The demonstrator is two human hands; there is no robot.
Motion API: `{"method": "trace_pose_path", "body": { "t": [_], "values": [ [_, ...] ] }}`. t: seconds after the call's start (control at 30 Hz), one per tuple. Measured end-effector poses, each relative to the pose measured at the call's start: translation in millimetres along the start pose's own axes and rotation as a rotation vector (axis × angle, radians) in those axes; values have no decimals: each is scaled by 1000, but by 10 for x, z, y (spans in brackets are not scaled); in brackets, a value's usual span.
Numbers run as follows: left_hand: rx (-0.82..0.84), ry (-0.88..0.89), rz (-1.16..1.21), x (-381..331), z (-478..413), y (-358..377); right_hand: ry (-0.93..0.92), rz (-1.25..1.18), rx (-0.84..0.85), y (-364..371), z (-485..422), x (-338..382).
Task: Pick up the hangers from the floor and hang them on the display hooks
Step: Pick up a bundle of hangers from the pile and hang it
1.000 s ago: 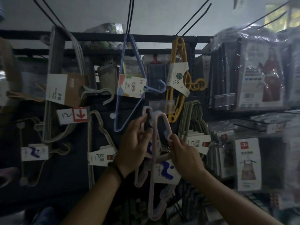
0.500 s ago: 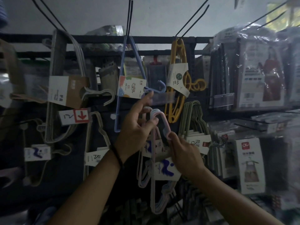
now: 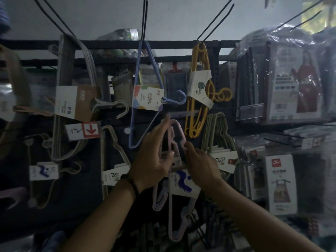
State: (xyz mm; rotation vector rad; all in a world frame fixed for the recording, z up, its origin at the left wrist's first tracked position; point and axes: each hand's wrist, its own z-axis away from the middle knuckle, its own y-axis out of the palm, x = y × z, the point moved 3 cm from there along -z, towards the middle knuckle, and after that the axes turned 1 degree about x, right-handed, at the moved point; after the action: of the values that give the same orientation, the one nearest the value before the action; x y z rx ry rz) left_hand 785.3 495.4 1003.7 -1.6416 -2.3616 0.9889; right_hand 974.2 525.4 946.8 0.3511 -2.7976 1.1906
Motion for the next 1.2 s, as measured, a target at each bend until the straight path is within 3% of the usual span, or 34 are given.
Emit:
{"method": "trace_pose_path", "body": {
  "t": [0.33,0.6,0.77,0.93,1.07,1.2],
  "values": [
    [312,-313,-199,722,342,710,62,-54,90,349,-511,141],
    [297,-290,-175,744,368,891,38,-118,153,507,-626,-48],
    [170,-460,63,715,493,785,45,-202,164,548,-556,-146],
    [110,-607,-119,539,958,594,34,-299,9,535,-17,-75],
    [151,-723,-252,196,1696,477,-59,-453,200,642,667,193],
    [374,-1038,-326,22,3058,322,-291,-527,537,773,1646,874]
  ]
}}
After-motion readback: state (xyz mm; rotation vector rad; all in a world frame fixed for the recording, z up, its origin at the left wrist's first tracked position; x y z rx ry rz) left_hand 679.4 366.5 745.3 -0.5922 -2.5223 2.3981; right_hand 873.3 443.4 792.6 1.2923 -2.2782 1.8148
